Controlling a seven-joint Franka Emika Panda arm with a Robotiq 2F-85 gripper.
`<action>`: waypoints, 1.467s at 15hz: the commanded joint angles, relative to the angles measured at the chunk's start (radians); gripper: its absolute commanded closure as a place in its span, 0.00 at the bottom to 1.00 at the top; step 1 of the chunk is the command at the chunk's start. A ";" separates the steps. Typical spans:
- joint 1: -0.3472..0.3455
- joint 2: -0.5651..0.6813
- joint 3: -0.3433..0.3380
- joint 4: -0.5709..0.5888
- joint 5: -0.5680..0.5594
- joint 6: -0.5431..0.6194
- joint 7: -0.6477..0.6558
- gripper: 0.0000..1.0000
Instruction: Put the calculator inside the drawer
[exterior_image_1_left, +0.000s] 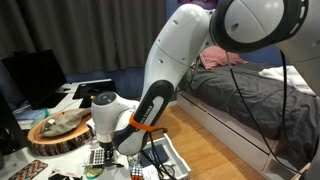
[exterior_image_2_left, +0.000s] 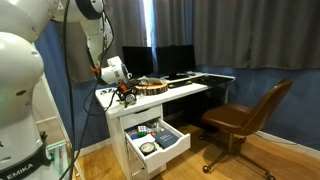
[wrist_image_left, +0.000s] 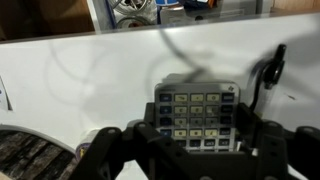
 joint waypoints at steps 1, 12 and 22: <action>-0.007 0.002 0.007 0.005 -0.004 -0.005 0.000 0.22; -0.022 -0.179 -0.055 -0.049 -0.026 -0.130 0.015 0.47; -0.334 -0.411 0.116 -0.363 -0.013 -0.209 -0.221 0.47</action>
